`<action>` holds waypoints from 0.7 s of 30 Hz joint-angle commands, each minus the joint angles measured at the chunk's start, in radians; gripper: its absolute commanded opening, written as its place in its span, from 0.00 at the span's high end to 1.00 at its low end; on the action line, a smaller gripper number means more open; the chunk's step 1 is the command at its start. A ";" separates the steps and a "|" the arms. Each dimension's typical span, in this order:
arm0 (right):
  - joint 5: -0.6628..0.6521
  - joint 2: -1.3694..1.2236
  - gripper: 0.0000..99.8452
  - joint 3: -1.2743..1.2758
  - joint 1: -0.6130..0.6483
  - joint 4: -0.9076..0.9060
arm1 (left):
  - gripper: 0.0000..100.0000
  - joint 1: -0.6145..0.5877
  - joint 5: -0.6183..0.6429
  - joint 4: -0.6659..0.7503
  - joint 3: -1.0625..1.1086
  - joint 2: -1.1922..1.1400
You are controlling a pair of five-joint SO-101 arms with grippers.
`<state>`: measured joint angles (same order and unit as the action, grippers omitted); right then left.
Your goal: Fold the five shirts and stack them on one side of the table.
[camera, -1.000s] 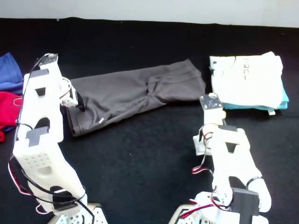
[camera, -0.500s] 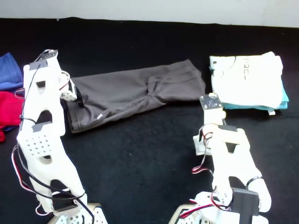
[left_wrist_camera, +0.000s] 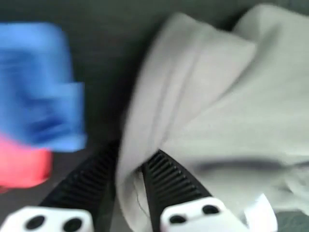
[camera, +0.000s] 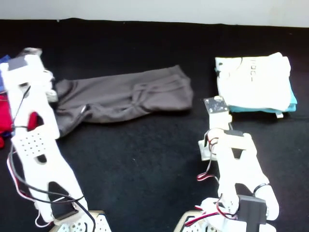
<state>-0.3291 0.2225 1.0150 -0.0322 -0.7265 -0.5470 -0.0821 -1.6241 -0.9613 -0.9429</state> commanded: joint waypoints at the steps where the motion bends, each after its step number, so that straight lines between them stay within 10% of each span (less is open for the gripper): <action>1: 0.049 0.002 0.99 0.012 -0.002 0.022 | 0.99 -0.036 -0.041 -0.081 -0.157 0.012; 10: 0.104 -0.002 0.99 0.012 -0.005 0.028 | 0.99 0.058 -0.063 -0.147 -0.159 0.110; 21: 0.137 -0.007 0.99 0.012 -0.021 0.030 | 0.99 0.578 -0.064 -0.133 0.008 0.377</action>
<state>-0.2156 0.2225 1.0165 -0.0414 -0.7250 -0.1143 -0.1389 -1.7607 -0.9536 -0.6329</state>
